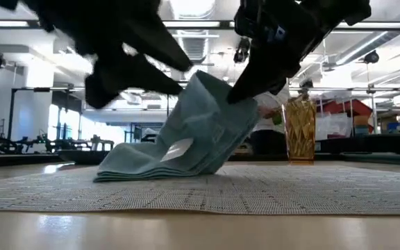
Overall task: Set table place
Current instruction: Fold the light blue table napkin
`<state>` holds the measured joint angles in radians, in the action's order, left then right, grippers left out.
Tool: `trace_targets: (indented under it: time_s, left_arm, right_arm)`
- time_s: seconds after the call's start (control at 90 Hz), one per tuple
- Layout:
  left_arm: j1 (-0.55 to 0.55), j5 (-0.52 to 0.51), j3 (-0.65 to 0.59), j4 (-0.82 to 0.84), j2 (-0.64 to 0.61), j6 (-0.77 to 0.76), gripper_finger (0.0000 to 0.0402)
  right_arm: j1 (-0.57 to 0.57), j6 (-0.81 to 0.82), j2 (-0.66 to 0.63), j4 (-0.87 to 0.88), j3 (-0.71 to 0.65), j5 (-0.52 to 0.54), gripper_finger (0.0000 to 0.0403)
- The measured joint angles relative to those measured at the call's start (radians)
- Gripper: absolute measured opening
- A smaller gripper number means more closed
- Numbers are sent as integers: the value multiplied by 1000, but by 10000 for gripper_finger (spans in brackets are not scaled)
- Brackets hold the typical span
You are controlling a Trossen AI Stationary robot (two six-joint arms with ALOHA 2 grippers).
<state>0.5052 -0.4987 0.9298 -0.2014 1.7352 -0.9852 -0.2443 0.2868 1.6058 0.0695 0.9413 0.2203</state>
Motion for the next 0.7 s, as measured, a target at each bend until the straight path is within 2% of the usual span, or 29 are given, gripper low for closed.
trace_targets:
  time_s: [0.211, 0.344, 0.544, 0.7]
  left_arm:
    - [-47, -58, 36, -8, 28, 12, 123]
    - [-61, -95, 39, -12, 13, 94, 134]
    - [-79, -94, 38, -20, 44, 199, 150]
    - [-78, -106, 38, -37, 56, 338, 161]
  right_arm:
    - [0, -11, 0, 1, 0, 0, 0]
    - [0, -10, 0, 0, 0, 0, 0]
    - [0, -9, 0, 1, 0, 1, 0]
    - [0, -6, 0, 0, 0, 1, 0]
